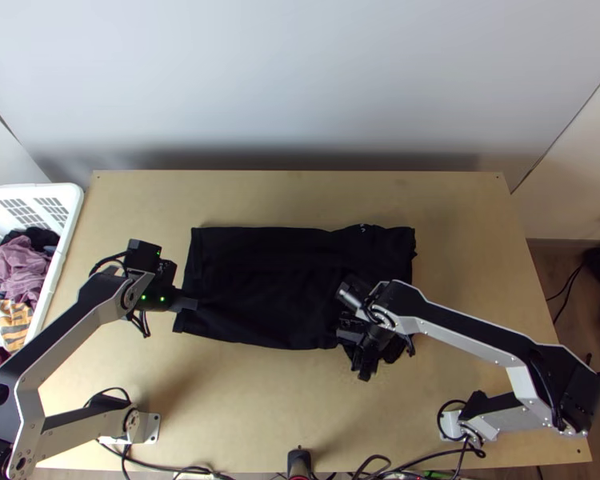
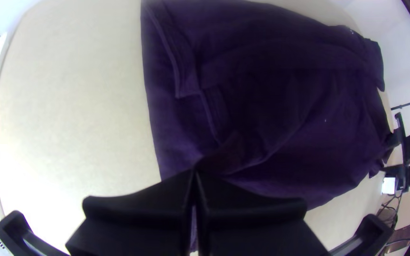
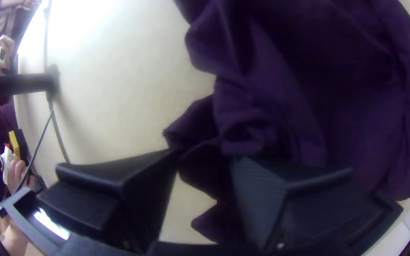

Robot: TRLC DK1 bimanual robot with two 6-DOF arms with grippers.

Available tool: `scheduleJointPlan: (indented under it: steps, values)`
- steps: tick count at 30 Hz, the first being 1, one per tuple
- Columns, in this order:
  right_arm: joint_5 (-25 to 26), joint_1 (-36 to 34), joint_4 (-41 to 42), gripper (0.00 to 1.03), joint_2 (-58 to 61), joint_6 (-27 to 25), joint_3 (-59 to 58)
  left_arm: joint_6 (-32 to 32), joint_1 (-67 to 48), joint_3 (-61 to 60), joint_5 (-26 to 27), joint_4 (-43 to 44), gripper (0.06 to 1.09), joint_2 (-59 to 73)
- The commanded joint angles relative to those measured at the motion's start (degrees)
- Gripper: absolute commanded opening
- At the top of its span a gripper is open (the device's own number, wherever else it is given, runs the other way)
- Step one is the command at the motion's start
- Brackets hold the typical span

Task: Fold the t-shirt

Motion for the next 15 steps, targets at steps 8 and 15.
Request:
scheduleJointPlan:
  steps: [8,15]
  values:
    - [1.08,-2.82,1.74,0.03,-5.52,0.29,1.63,-0.10,0.00,0.10,0.03,-0.06,0.09,-0.37]
    - [1.08,-8.01,-4.06,0.03,-10.62,0.02,7.78,-0.37,-0.26,0.97,0.11,-0.23,0.09,-0.37]
